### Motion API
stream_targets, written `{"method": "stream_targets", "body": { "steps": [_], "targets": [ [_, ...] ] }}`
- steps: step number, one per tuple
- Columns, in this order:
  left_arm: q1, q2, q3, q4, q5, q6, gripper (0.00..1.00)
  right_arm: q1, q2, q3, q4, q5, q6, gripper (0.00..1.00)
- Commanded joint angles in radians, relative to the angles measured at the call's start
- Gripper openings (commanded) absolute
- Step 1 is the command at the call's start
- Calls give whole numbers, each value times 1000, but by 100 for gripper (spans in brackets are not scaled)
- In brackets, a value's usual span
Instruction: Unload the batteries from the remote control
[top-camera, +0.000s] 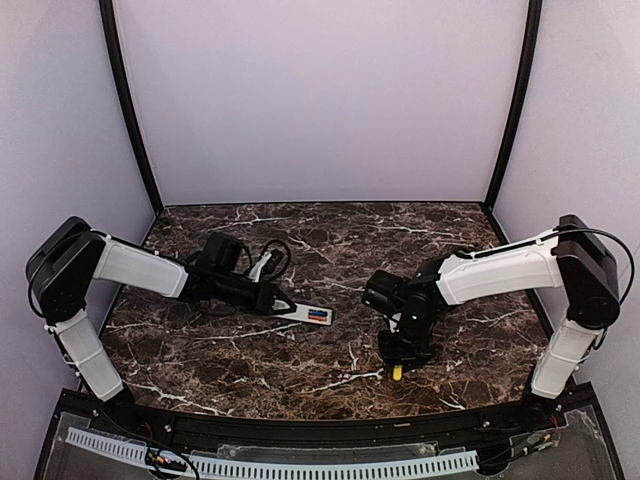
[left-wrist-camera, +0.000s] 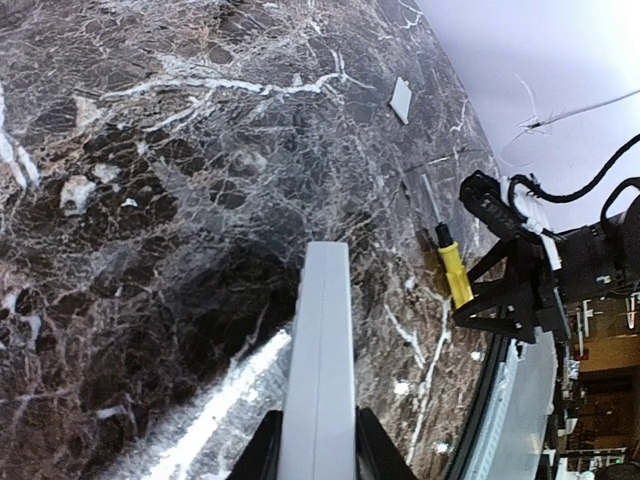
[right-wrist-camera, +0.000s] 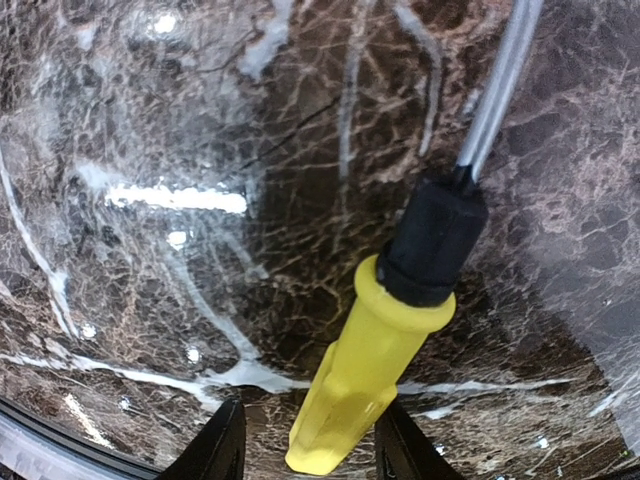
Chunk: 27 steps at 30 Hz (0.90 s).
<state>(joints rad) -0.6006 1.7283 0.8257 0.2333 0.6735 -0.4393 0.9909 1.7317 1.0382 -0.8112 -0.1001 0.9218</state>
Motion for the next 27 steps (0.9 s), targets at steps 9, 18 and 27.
{"method": "stream_targets", "body": {
  "steps": [9, 18, 27],
  "targets": [
    [-7, 52, 116, -387, -214, 163, 57, 11, 31, -9, -2, 37, -19, 42],
    [-7, 45, 167, -462, -298, 181, 88, 10, 14, -27, 8, 45, -14, 41],
    [-6, 4, 223, -553, -414, 218, 92, 11, -9, -49, 12, 58, -8, 29]
  ]
}}
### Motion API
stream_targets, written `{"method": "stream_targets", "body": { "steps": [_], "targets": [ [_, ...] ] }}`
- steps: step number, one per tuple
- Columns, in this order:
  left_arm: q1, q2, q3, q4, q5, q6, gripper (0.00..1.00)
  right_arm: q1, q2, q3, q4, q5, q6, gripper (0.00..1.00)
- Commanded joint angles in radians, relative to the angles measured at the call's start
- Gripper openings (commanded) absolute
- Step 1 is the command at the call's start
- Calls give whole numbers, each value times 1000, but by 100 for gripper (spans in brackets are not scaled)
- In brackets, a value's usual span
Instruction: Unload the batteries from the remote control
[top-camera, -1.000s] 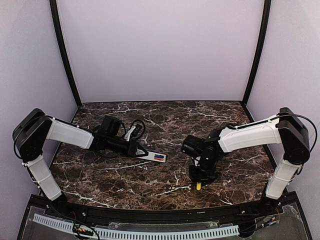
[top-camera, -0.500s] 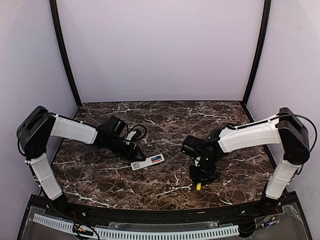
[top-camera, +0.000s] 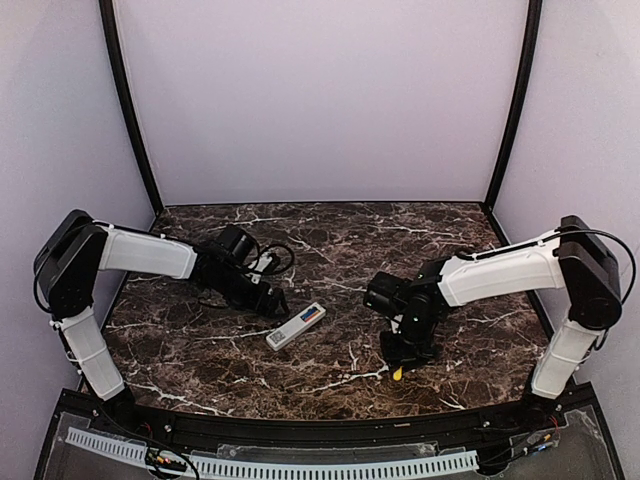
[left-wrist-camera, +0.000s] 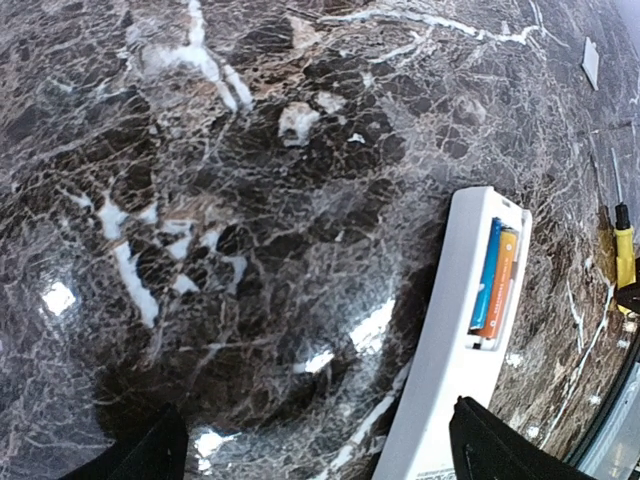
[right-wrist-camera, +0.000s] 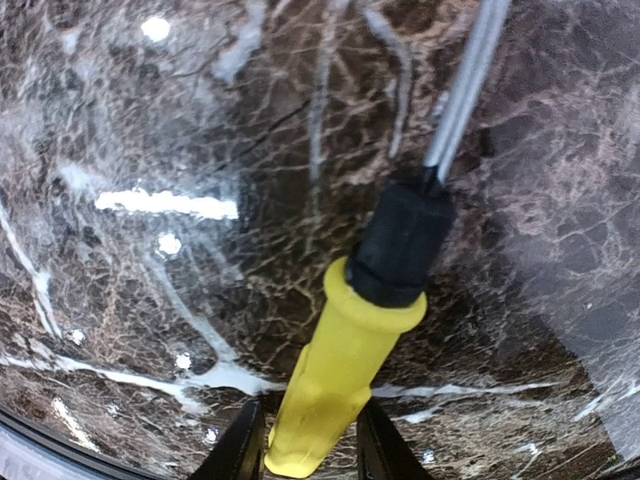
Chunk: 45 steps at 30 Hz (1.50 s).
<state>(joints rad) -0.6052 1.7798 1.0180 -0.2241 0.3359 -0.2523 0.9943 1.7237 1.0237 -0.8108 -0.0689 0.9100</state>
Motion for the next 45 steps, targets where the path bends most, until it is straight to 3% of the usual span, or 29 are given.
{"method": "stream_targets", "body": {
  "steps": [1, 15, 22, 28, 34, 39, 45],
  "targets": [
    [-2, -54, 39, -98, -80, 34, 92, 7, -2, -40, 13, 27, 4, 27],
    [-1, -94, 128, -130, -60, 57, 88, 7, -36, -7, 9, 116, -75, 0],
    [-1, -134, 132, -123, -31, 52, 86, 6, -53, 54, 17, 172, -171, 0],
    [-2, -163, 126, -60, 79, 7, 84, -4, -87, 95, 73, 234, -266, 0],
    [-2, -159, 123, 55, 268, -70, 77, -10, -132, 116, 182, 243, -427, 0],
    [-2, -148, 137, 152, 344, -118, 73, -11, -166, 116, 265, 242, -530, 0],
    [-2, -97, 142, 347, 472, -283, 66, -11, -185, 127, 334, 226, -614, 0]
  ]
}}
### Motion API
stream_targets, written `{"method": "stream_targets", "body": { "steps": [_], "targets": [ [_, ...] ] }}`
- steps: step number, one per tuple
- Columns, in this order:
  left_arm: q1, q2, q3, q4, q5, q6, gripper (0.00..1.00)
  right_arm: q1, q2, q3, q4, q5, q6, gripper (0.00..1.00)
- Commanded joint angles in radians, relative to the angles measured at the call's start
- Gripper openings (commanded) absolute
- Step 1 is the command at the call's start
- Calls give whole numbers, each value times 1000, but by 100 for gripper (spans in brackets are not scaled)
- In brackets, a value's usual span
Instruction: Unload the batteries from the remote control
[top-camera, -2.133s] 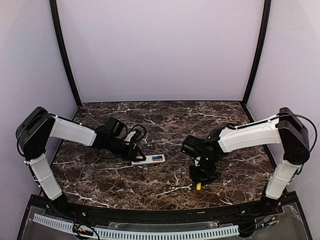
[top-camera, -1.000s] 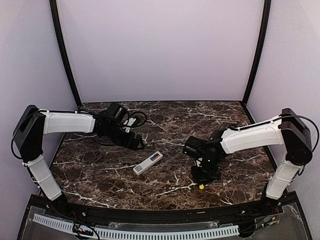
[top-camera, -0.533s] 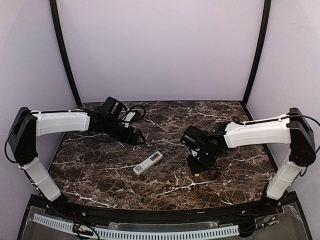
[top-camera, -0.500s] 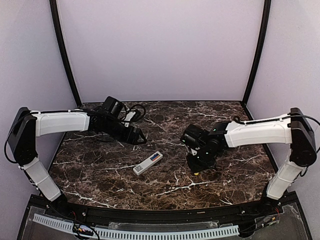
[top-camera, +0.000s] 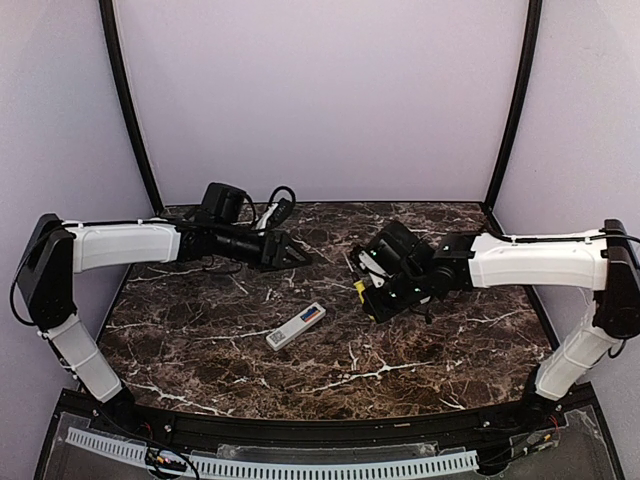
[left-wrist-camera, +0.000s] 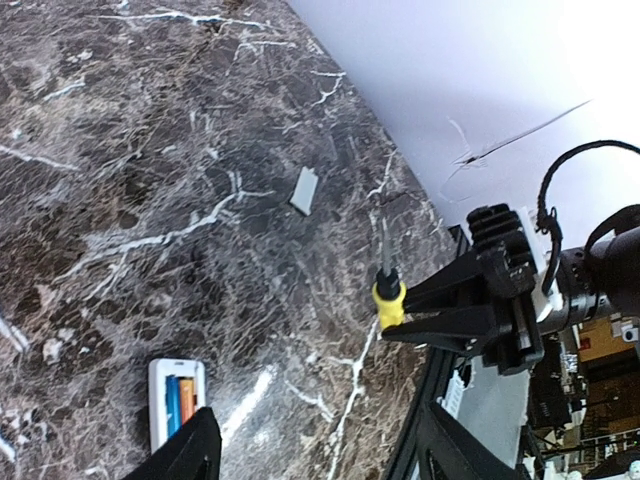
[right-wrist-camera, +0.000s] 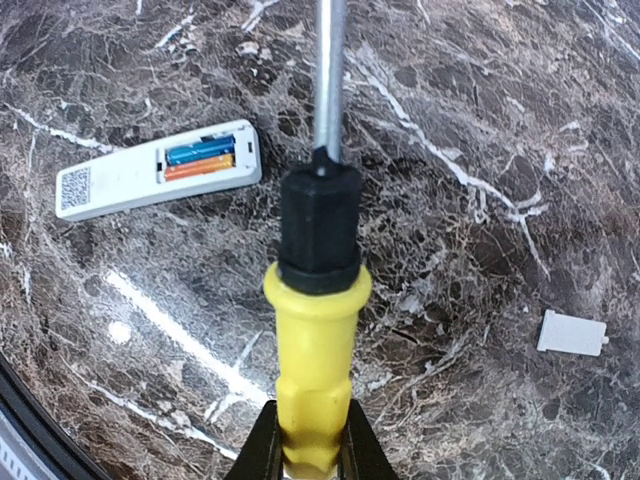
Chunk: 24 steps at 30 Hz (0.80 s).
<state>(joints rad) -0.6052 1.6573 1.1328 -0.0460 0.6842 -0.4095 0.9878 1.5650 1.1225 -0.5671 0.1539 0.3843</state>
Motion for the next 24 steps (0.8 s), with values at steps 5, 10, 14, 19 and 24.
{"method": "stream_targets", "body": {
  "steps": [5, 10, 14, 19, 24],
  "targets": [
    [-6, 67, 17, 330, 202, -225, 60, -5, -29, 38, 133, -27, -136, 0],
    [-17, 106, 40, 384, 223, -285, 55, -5, -31, 48, 159, -41, -156, 0],
    [-27, 141, 58, 422, 222, -318, 50, -3, -31, 48, 172, -59, -170, 0],
    [-36, 179, 75, 472, 234, -366, 43, -3, -25, 54, 175, -65, -183, 0],
    [-41, 207, 101, 466, 229, -377, 30, -3, -19, 61, 177, -65, -192, 0]
  ]
}}
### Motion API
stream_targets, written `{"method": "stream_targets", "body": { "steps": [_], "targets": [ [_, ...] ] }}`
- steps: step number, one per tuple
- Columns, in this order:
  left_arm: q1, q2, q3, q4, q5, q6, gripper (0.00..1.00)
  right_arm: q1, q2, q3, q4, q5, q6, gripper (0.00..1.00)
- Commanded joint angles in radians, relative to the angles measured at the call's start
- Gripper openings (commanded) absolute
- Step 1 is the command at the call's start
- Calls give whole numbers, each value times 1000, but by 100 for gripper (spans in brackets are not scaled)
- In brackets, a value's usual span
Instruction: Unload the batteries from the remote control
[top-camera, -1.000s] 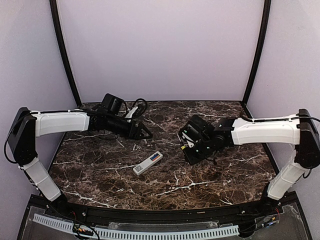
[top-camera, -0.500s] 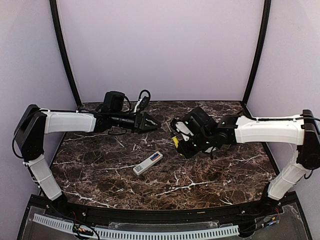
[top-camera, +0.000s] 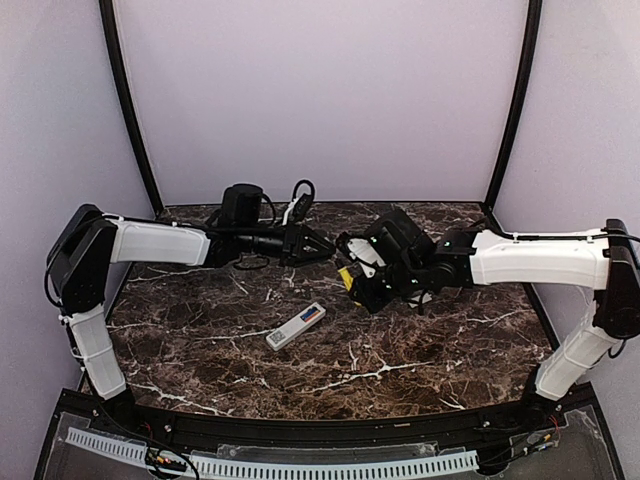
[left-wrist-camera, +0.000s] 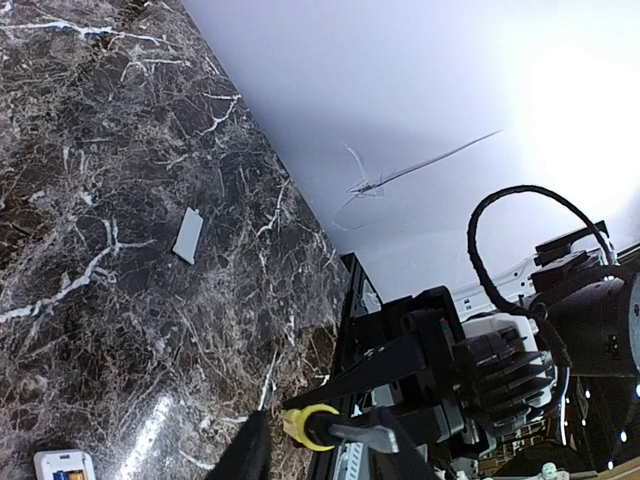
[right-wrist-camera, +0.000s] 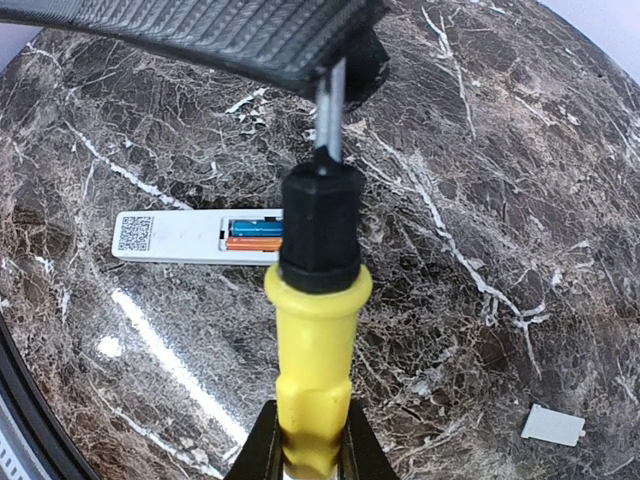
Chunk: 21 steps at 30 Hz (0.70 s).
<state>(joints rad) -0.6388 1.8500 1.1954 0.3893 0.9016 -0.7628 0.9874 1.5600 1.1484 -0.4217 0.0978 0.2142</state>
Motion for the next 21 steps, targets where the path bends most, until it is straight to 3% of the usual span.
{"method": "stream_targets", "body": {
  "steps": [1, 4, 8, 11, 16, 18, 21],
  "targets": [
    [-7, 17, 41, 30, 11, -27, 28, -1, -12, 35, 31, -7, -24, 0],
    [-10, 28, 47, 42, 15, -39, 17, -1, -4, 41, 31, -1, -27, 0],
    [-11, 46, 50, 77, 21, -68, 13, 0, 13, 59, 20, 10, -30, 0],
    [-11, 58, 57, 102, 36, -98, 16, 2, 30, 76, 9, 18, -35, 0],
    [-12, 58, 65, 86, 38, -90, 36, 2, 42, 88, 5, 35, -42, 0],
    [-12, 55, 62, 81, 36, -83, 39, 2, 47, 93, 2, 34, -45, 0],
    [-12, 49, 57, 69, 27, -74, 31, 2, 47, 94, 0, 32, -47, 0]
  ]
}}
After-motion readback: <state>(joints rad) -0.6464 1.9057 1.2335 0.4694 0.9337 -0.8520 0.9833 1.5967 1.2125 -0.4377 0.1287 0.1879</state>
